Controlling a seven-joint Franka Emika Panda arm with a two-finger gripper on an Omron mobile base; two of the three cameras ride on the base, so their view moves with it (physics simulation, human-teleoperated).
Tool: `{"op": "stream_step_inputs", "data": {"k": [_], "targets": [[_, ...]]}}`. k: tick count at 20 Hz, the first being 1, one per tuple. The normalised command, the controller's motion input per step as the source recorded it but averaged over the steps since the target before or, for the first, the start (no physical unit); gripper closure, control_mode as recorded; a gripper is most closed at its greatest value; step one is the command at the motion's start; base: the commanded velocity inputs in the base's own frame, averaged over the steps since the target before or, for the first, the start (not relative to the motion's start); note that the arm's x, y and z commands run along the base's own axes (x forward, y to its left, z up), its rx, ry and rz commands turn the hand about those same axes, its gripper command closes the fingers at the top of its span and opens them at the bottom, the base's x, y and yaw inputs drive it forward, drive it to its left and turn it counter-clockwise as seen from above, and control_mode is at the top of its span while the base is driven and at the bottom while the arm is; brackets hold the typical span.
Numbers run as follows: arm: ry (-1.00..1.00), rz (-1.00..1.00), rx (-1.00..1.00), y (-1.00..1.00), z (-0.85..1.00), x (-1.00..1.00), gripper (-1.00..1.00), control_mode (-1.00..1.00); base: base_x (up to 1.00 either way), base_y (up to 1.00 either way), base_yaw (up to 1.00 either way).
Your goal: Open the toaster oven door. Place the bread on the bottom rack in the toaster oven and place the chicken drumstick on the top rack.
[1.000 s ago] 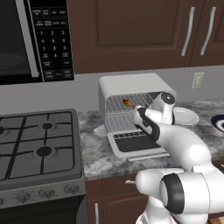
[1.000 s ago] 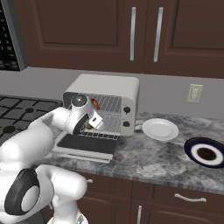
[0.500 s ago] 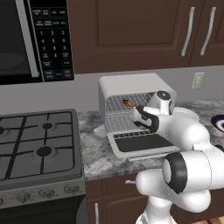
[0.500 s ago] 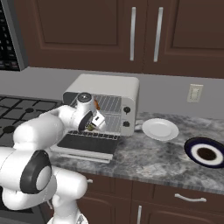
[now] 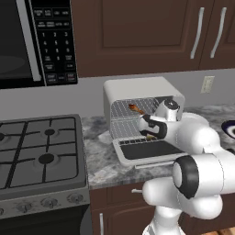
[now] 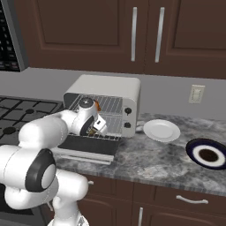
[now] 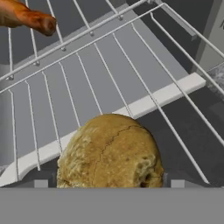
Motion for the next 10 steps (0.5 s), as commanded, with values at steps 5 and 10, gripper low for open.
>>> {"op": "stream_step_inputs", "data": {"k": [5,10], "targets": [[-0.03,0.00,0.00,-0.03,0.00,0.35,-1.00,-1.00,0.00,0.00,0.00],[-0.03,0.01,0.01,-0.18,0.13,0.19,-1.00,-1.00,0.00,0.00,0.00]]}}
